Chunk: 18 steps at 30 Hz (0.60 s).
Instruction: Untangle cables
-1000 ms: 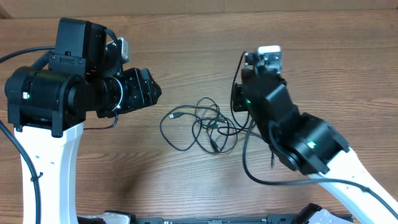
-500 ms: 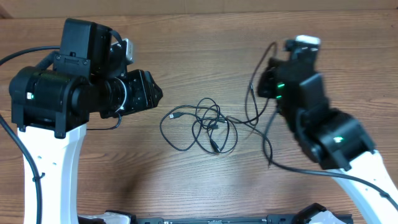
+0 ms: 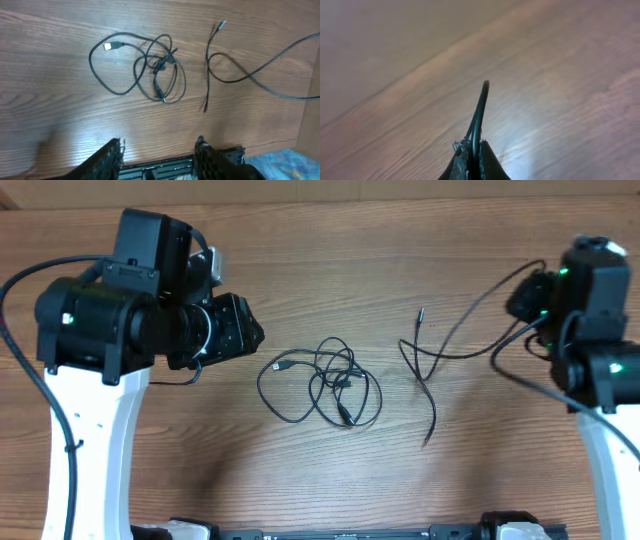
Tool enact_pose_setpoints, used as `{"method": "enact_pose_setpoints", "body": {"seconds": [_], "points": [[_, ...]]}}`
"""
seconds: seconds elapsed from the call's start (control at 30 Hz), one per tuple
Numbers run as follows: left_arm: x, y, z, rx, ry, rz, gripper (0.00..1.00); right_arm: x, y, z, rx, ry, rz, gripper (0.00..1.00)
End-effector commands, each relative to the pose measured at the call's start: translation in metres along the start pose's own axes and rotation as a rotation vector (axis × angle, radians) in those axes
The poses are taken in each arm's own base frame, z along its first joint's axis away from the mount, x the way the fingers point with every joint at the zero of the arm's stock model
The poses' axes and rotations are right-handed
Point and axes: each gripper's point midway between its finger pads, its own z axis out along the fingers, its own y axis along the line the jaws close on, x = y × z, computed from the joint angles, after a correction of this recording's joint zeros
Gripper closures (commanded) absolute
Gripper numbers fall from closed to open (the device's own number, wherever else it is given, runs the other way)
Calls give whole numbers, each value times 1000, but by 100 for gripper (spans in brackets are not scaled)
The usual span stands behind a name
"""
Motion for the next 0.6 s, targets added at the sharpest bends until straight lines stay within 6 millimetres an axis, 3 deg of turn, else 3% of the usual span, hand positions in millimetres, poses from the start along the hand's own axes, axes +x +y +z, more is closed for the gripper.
{"method": "enact_pose_setpoints", "body": {"seconds": [0.0, 0.37, 0.5, 0.57], "points": [[2, 1, 11, -5, 28, 13, 53, 4, -4, 8, -56, 85, 48, 96], [7, 10, 28, -31, 80, -4, 53, 34, -23, 13, 14, 222, 57, 96], [10, 12, 35, -37, 98, 20, 52, 22, -17, 13, -9, 178, 55, 96], [10, 10, 41, -35, 102, 38, 52, 0, -7, 7, -48, 105, 59, 96]]}}
